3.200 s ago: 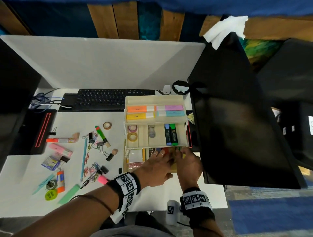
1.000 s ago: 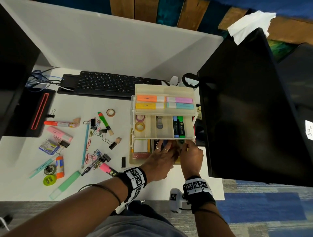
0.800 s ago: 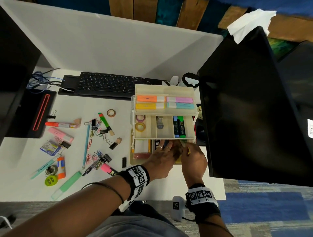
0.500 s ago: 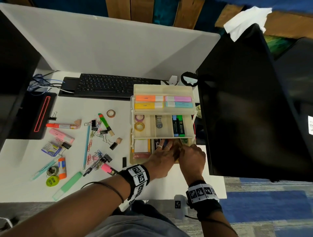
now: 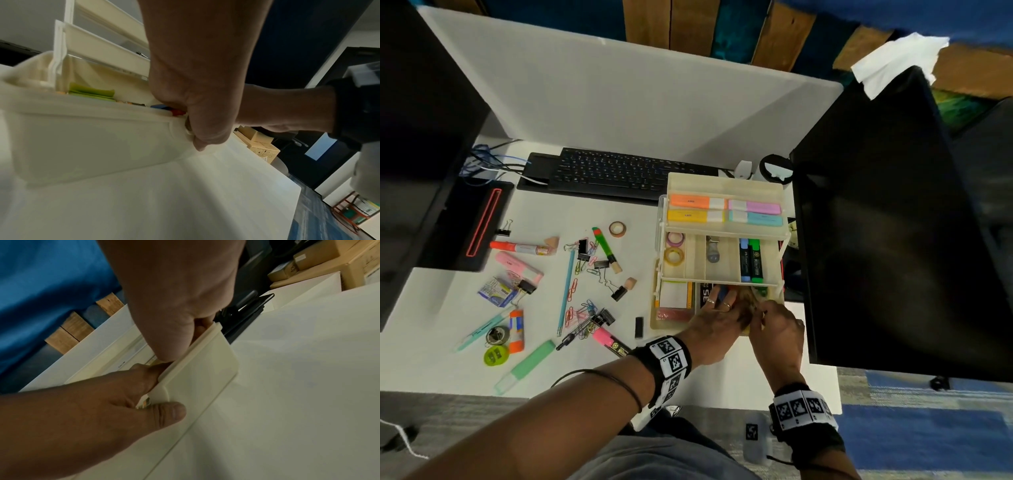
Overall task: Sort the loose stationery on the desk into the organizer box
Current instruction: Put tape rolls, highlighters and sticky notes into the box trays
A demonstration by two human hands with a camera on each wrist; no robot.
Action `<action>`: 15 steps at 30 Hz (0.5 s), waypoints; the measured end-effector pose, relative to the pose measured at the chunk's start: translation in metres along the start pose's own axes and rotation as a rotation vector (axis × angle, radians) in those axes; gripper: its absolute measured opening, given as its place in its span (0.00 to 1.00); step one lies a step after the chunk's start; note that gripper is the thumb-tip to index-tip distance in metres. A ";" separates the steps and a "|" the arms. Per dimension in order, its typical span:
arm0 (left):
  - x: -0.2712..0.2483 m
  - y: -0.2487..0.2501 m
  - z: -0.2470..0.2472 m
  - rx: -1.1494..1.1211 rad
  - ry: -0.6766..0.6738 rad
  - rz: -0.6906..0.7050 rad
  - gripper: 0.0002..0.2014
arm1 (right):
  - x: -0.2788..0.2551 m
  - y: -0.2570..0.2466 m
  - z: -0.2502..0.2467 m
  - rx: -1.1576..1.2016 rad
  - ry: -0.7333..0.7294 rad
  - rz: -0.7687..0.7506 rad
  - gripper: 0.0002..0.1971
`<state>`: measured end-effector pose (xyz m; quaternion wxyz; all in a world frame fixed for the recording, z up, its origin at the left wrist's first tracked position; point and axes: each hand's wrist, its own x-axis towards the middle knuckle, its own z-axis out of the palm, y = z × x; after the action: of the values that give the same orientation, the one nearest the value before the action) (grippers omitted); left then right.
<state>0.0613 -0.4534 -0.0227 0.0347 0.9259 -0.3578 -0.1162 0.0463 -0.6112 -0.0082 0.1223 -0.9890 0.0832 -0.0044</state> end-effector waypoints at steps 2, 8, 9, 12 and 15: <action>-0.005 0.000 -0.005 -0.012 0.006 -0.006 0.42 | -0.004 -0.001 -0.001 0.011 -0.009 0.006 0.03; -0.019 -0.026 -0.007 -0.156 -0.014 0.061 0.42 | -0.013 -0.028 -0.017 0.207 0.126 -0.040 0.04; -0.028 -0.033 -0.013 -0.219 0.049 0.062 0.37 | -0.012 -0.039 -0.022 0.249 0.140 -0.071 0.04; -0.071 -0.062 -0.029 -0.324 0.283 0.026 0.18 | -0.007 -0.078 -0.026 0.343 0.098 -0.253 0.02; -0.131 -0.109 -0.030 -0.439 0.318 -0.164 0.14 | -0.003 -0.124 -0.019 0.374 0.007 -0.429 0.06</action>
<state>0.0461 -0.2855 0.0152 0.2805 0.9287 -0.2380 -0.0466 0.0632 -0.4966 0.0399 0.2986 -0.9443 -0.1299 -0.0486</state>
